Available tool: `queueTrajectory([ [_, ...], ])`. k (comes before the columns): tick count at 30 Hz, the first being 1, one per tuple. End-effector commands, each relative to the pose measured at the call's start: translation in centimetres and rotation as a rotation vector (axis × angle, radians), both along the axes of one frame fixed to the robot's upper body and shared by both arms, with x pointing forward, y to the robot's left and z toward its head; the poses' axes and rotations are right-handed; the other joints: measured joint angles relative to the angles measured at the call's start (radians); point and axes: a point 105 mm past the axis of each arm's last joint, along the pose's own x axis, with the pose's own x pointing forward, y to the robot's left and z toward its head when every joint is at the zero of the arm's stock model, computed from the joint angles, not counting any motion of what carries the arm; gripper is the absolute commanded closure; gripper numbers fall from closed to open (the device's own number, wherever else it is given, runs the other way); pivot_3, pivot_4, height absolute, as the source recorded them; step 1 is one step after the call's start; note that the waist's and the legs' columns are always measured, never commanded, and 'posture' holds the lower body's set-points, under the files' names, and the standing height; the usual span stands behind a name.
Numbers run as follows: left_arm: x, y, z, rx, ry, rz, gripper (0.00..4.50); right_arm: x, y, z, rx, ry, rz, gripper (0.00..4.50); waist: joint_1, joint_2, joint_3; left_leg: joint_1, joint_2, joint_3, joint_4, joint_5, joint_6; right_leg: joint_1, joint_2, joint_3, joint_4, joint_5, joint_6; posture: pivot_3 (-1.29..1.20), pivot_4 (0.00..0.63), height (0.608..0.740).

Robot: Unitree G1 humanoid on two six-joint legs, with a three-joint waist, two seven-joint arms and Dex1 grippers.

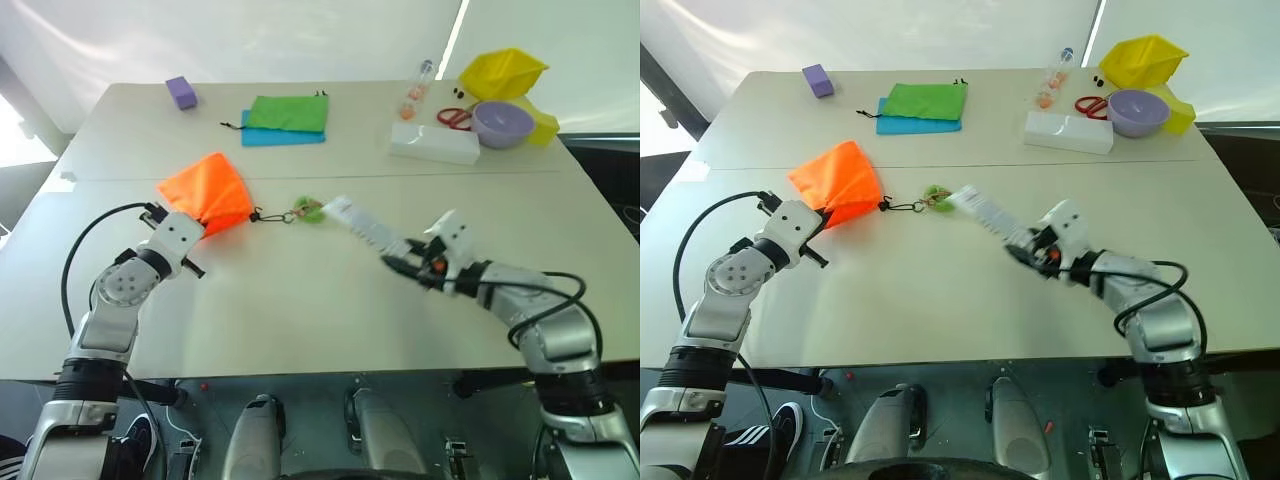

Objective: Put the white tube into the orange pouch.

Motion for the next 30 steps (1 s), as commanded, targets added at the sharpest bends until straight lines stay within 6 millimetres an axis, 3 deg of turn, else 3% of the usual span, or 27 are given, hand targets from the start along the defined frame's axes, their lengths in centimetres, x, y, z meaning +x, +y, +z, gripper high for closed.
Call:
queueTrajectory([
  [1,0.1,-0.3,1.2,0.005,-0.042,-0.014,4.5,-1.8,4.4,0.3,0.014,-0.01,0.153,2.69,0.0,0.0,0.0,0.0,0.0,0.0,0.001,0.0,0.0,0.0,0.0,0.0,0.0,0.0,0.0,0.0,0.15,0.74],
  [5,0.1,-0.7,1.5,0.002,-0.044,-0.026,4.5,0.4,7.4,-1.4,-0.071,-0.068,0.144,2.69,-0.003,0.0,0.0,0.0,0.0,0.001,0.004,0.0,0.0,0.001,-0.001,0.0,0.0,0.0,0.0,0.0,0.15,0.74],
  [9,0.0,-1.7,2.0,-0.014,-0.038,-0.057,4.5,2.3,10.3,-1.0,-0.019,-0.089,0.128,2.69,0.0,0.0,0.0,-0.001,0.0,0.001,0.004,0.0,0.0,0.0,-0.001,0.0,0.0,0.003,-0.004,0.0,0.15,0.74],
  [18,-1.0,-4.1,2.9,-0.045,-0.019,-0.115,4.5,4.4,12.9,-1.2,-0.013,-0.136,0.104,2.69,0.0,0.0,0.0,-0.005,0.0,0.001,0.003,0.0,0.0,-0.002,-0.001,-0.001,-0.001,0.003,-0.002,0.0,0.15,0.74],
  [23,-1.6,-4.9,2.7,-0.046,0.015,-0.135,4.5,5.5,13.3,-0.5,0.013,-0.158,0.061,2.69,-0.005,0.0,0.0,-0.003,0.0,0.0,0.003,0.0,0.0,-0.002,0.0,-0.001,0.001,0.003,-0.001,0.0,0.15,0.74],
  [30,-2.0,-5.7,2.7,-0.055,0.056,-0.177,4.5,5.3,14.8,0.1,0.037,-0.17,0.098,2.69,-0.005,0.0,0.0,-0.003,0.0,0.0,0.003,0.0,0.0,-0.002,0.0,-0.001,0.002,0.003,-0.001,0.0,0.15,0.74],
])
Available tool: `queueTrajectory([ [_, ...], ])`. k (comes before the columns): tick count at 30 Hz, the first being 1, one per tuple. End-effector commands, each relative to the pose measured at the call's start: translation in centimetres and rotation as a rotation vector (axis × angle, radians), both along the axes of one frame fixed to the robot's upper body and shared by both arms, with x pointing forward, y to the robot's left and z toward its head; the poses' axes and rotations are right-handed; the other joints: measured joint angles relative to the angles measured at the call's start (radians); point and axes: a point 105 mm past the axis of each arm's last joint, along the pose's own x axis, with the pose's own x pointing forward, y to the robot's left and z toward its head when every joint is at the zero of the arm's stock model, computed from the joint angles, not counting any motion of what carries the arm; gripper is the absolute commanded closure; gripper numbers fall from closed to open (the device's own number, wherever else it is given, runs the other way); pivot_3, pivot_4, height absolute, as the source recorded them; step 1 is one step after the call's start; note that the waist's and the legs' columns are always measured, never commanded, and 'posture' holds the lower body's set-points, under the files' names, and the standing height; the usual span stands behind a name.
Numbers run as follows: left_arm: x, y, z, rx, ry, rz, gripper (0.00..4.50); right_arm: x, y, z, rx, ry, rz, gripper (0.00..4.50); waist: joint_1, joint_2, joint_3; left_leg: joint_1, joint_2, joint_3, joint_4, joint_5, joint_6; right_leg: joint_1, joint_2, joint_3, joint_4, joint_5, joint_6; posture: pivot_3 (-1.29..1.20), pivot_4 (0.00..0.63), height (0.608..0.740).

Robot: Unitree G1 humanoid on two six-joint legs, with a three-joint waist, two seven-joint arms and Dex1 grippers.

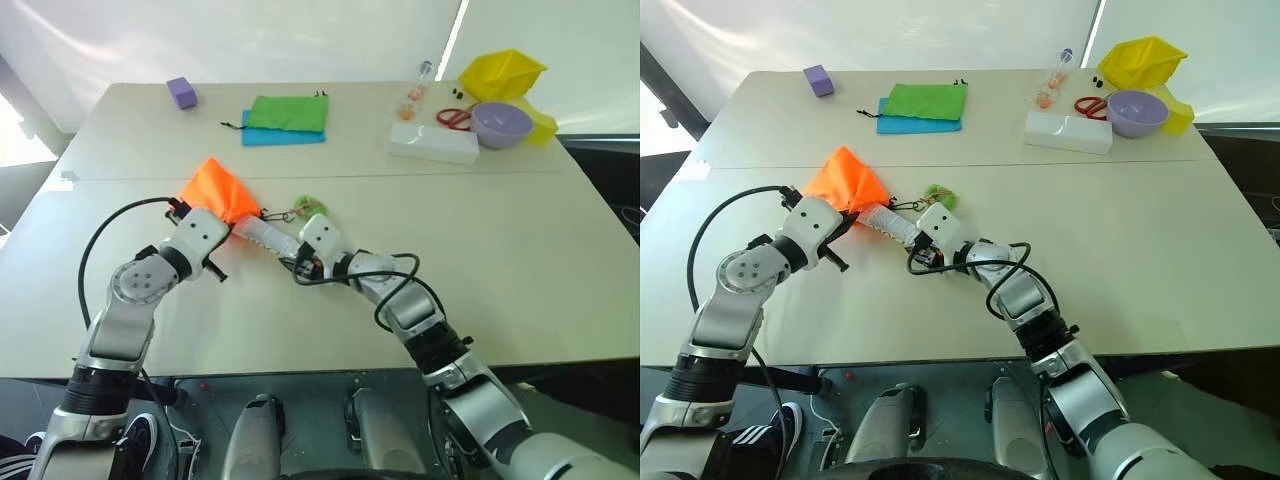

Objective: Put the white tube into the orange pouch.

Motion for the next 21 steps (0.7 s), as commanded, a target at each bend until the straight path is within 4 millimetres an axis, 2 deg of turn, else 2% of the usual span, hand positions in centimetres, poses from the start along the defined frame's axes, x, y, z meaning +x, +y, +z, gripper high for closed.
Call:
queueTrajectory([
  [1,-0.5,-1.1,1.3,0.0,-0.029,-0.052,4.5,0.1,1.2,2.0,0.031,-0.076,0.033,2.69,0.0,0.0,0.0,0.0,0.0,0.0,0.0,0.0,0.0,0.0,0.0,0.0,0.0,0.0,0.0,0.0,0.15,0.74],
  [6,-0.8,-1.6,1.3,-0.014,-0.016,-0.068,4.5,-0.1,2.3,1.9,0.02,-0.084,0.065,2.69,0.001,0.0,0.0,0.0,0.0,0.0,0.0,0.0,0.0,0.0,0.0,0.0,0.0,0.0,0.0,0.0,0.15,0.74],
  [9,-1.0,-2.0,1.1,-0.009,-0.003,-0.08,4.5,0.0,3.7,2.0,0.029,-0.073,0.08,2.69,-0.002,0.0,0.0,0.0,0.0,0.0,0.0,0.0,0.0,0.0,0.0,0.0,0.0,0.0,0.0,0.0,0.15,0.74],
  [14,-1.3,-1.5,1.1,-0.018,0.011,-0.07,4.5,1.3,3.0,1.8,0.007,-0.073,0.035,2.69,-0.013,0.0,0.0,0.0,0.0,-0.001,0.0,0.0,0.0,0.0,0.0,0.0,0.001,0.0,0.0,0.0,0.15,0.74],
  [18,-1.6,-1.8,0.8,-0.019,0.022,-0.08,4.5,0.4,4.7,1.8,0.002,-0.076,0.108,2.69,-0.022,0.0,0.0,0.0,0.0,0.0,0.0,0.0,0.0,0.0,0.0,0.0,0.0,0.0,0.0,0.0,0.15,0.74],
  [21,-1.7,-2.0,0.9,-0.024,0.027,-0.087,4.5,0.9,4.8,2.0,0.011,-0.073,0.085,2.69,-0.027,0.0,0.0,0.0,0.0,-0.001,0.0,0.0,0.0,-0.001,0.0,0.0,0.001,0.0,0.0,0.0,0.15,0.74],
])
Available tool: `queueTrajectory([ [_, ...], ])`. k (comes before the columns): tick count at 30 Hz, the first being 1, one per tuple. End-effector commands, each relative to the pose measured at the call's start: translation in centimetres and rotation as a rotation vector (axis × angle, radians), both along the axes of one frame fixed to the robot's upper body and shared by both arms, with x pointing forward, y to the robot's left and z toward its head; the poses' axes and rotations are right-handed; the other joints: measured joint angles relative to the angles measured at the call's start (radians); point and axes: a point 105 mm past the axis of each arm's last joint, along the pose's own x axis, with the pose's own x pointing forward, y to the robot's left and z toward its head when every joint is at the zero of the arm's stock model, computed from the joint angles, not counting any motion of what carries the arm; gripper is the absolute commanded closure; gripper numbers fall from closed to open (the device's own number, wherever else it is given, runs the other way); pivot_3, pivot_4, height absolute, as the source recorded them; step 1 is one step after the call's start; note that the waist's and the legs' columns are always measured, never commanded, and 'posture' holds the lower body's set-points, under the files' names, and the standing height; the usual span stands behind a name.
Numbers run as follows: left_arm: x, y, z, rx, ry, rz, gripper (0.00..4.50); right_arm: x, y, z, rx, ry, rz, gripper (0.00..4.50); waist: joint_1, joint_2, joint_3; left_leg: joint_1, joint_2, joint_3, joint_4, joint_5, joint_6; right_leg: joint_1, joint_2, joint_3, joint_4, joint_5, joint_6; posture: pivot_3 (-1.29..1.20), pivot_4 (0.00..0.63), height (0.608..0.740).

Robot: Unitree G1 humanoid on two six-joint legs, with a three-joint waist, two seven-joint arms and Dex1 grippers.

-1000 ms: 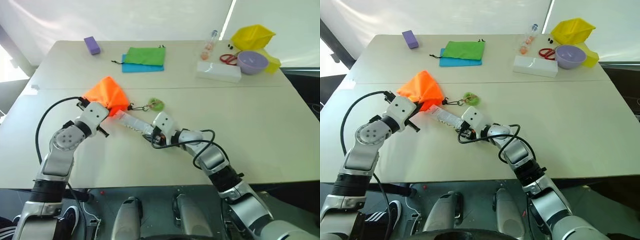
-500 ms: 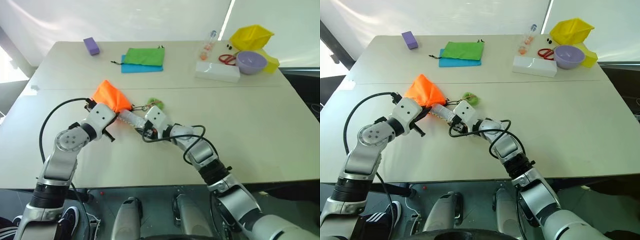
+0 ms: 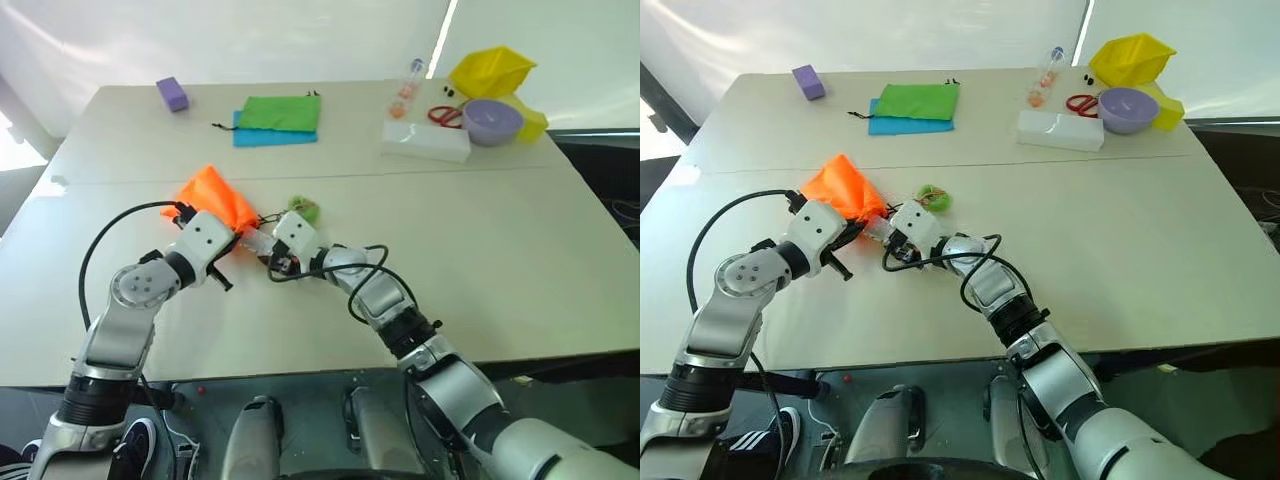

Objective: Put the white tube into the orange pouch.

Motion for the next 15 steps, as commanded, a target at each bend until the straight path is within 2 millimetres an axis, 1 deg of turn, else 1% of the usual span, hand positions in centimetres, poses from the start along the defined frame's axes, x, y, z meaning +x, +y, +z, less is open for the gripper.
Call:
queueTrajectory([
  [1,-0.5,-0.8,1.1,-0.005,-0.031,-0.035,4.5,0.5,1.4,2.7,0.058,-0.072,0.018,2.69,0.0,0.0,0.0,0.0,0.0,0.0,0.0,0.0,0.0,-0.001,0.0,0.0,0.001,0.0,0.0,0.0,0.15,0.74],
  [3,-0.6,-0.7,1.0,-0.002,-0.028,-0.032,4.5,0.5,1.6,2.7,0.053,-0.075,0.02,2.69,0.001,0.0,0.0,0.0,0.0,-0.001,0.0,0.0,0.0,-0.001,0.0,0.0,0.002,0.0,0.0,0.0,0.15,0.74],
  [8,-0.6,-0.8,0.9,-0.01,-0.026,-0.032,4.5,0.2,3.2,2.8,0.064,-0.085,0.036,2.69,0.001,0.0,0.0,0.0,0.0,-0.001,0.0,0.0,0.0,-0.001,0.0,0.0,0.002,0.0,0.0,0.0,0.15,0.74],
  [10,-0.7,-0.9,0.8,-0.008,-0.027,-0.032,4.5,0.3,3.5,2.9,0.065,-0.084,0.028,2.69,0.0,0.0,0.0,0.0,0.0,-0.001,0.0,0.0,0.0,-0.001,0.0,0.0,0.002,0.0,0.0,0.0,0.15,0.74],
  [12,-0.7,-0.8,0.8,-0.002,-0.025,-0.033,4.5,0.3,3.1,2.8,0.058,-0.089,0.037,2.69,0.001,0.0,0.0,0.0,0.0,-0.001,0.0,0.0,0.0,-0.001,0.0,0.0,0.002,0.0,0.0,0.0,0.15,0.74],
  [15,-0.8,-0.3,0.8,-0.004,-0.023,-0.017,4.5,0.6,1.8,2.6,0.052,-0.081,0.031,2.69,0.002,0.0,0.0,0.0,0.0,-0.001,0.0,0.0,0.0,-0.001,0.0,0.0,0.002,0.0,0.0,0.0,0.15,0.74],
])
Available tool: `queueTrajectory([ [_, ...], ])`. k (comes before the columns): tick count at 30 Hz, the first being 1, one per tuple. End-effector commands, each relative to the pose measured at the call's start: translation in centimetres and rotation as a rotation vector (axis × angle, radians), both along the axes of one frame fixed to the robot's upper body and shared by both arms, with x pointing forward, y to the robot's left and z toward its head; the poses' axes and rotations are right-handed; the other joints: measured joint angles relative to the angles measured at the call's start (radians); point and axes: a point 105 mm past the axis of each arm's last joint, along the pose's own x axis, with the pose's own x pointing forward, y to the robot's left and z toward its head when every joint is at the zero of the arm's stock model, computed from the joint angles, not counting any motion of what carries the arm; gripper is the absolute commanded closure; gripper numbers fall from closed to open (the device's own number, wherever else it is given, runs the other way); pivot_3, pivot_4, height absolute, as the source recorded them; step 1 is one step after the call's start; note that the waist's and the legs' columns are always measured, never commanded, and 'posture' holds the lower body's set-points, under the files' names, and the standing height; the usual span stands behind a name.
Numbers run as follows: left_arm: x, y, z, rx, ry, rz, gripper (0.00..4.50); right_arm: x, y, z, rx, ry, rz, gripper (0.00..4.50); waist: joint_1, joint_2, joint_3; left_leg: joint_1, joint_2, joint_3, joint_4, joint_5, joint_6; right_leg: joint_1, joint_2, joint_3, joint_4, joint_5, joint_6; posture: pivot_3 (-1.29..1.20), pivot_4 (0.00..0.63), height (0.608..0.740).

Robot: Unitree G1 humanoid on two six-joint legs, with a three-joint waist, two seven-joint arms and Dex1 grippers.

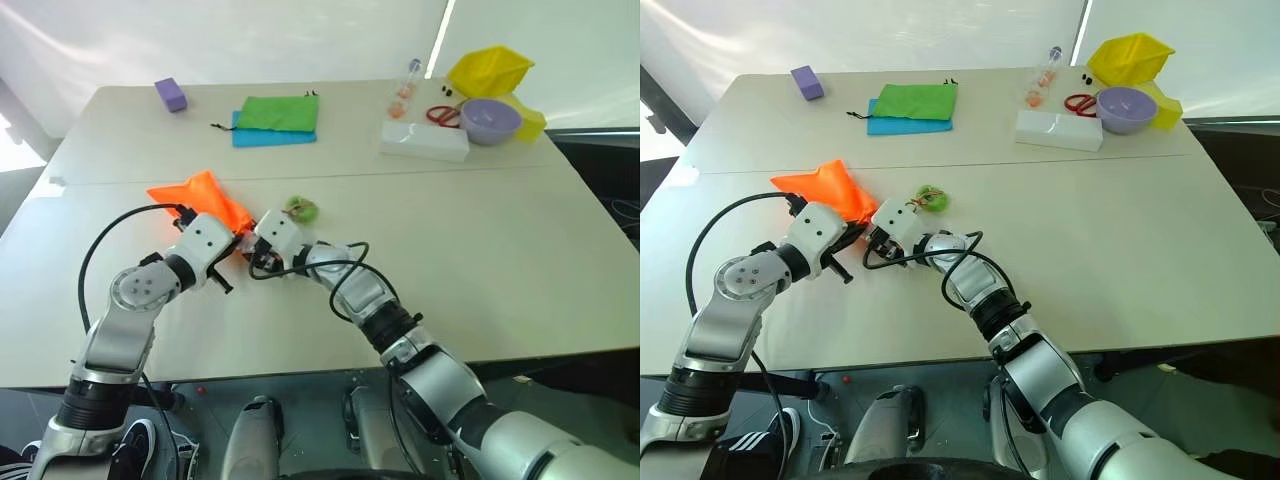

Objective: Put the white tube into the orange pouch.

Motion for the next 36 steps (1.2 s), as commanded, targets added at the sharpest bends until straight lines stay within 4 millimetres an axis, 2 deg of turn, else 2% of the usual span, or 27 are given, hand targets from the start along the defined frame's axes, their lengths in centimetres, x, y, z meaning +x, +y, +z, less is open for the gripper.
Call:
queueTrajectory([
  [1,-0.5,-0.2,0.9,0.006,-0.032,-0.02,4.5,0.3,-0.4,2.3,0.041,-0.065,0.022,2.69,0.0,0.0,0.0,0.0,0.0,0.0,0.0,0.0,0.0,0.0,0.0,0.0,0.0,0.0,0.0,0.0,0.15,0.74],
  [4,-0.6,0.2,1.1,0.004,-0.035,-0.02,4.5,0.6,-1.1,2.5,0.038,-0.066,0.013,2.69,0.001,0.0,0.0,0.0,0.0,0.0,0.0,0.0,0.0,0.0,0.0,0.0,0.0,0.0,0.0,0.0,0.15,0.74],
  [8,-0.8,0.5,1.2,-0.017,-0.016,-0.027,4.5,0.6,-1.0,2.6,0.1,-0.007,-0.007,2.69,-0.001,0.0,0.0,0.0,0.0,0.0,0.0,0.0,0.0,0.0,0.0,0.0,0.0,0.0,0.0,0.0,0.15,0.74],
  [14,-0.8,1.2,1.1,-0.058,-0.013,0.018,4.5,-0.7,1.4,2.0,0.068,-0.027,0.052,2.69,-0.001,0.0,0.0,0.0,0.0,0.0,-0.001,0.0,0.0,-0.001,0.0,0.0,0.0,0.0,0.0,0.0,0.15,0.74],
  [19,-1.0,0.7,0.7,-0.07,-0.009,0.023,4.5,-1.4,3.8,2.2,0.047,-0.059,0.086,2.69,-0.001,0.0,0.0,0.0,0.0,0.0,-0.001,0.0,0.0,-0.001,0.0,0.0,0.0,0.0,0.0,0.0,0.15,0.74],
  [25,-1.3,0.6,0.6,-0.072,-0.007,0.028,4.5,-0.3,4.5,3.2,0.046,-0.114,0.013,2.69,-0.002,0.0,0.0,0.0,0.0,0.0,-0.001,0.0,0.0,0.0,-0.001,0.0,-0.001,0.0,0.0,0.0,0.15,0.74],
  [34,-1.6,0.8,0.2,-0.067,0.001,0.034,4.5,-2.9,6.2,2.3,0.058,-0.064,0.191,2.69,-0.003,0.0,0.0,0.0,0.0,0.0,-0.006,0.0,0.0,-0.001,-0.001,0.0,-0.006,0.0,0.0,0.0,0.15,0.74],
  [36,-1.6,0.8,0.0,-0.062,0.005,0.034,4.5,-3.3,6.2,2.1,0.063,-0.027,0.218,1.66,-0.005,0.0,0.0,0.0,0.0,0.0,-0.008,0.0,0.0,-0.001,0.0,0.0,-0.007,0.0,0.0,0.0,0.15,0.74],
])
